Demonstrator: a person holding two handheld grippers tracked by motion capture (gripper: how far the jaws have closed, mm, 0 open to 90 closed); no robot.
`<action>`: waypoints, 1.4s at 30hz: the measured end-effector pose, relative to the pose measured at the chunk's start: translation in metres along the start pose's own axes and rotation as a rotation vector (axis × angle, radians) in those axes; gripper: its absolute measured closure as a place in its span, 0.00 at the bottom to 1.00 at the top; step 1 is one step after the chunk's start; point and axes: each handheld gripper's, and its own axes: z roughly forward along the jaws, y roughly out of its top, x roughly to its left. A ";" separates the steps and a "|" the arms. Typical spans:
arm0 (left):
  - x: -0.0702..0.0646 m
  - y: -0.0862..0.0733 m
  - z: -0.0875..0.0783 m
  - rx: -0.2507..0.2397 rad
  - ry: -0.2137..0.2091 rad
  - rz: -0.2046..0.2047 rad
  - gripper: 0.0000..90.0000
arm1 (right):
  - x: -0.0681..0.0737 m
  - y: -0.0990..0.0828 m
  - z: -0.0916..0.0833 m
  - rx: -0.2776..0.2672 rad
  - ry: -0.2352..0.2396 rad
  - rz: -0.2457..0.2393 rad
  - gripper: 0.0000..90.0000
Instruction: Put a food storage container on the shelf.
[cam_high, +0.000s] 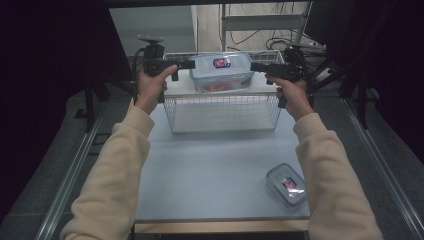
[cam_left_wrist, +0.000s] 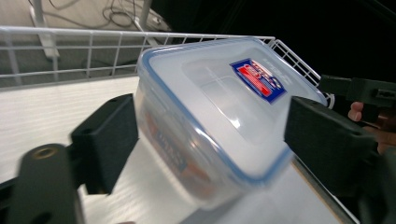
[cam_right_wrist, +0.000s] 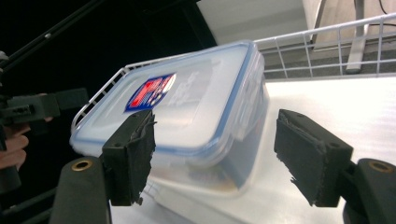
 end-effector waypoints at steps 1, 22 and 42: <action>-0.002 -0.004 -0.004 -0.002 -0.006 0.011 0.28 | 0.000 -0.002 -0.003 0.004 0.002 -0.005 0.32; -0.032 -0.060 0.024 0.176 0.020 0.219 1.00 | 0.007 -0.055 -0.042 0.089 0.005 -0.115 0.30; -0.026 -0.044 0.049 0.179 0.022 0.178 1.00 | 0.002 -0.072 -0.036 0.135 0.052 -0.108 0.29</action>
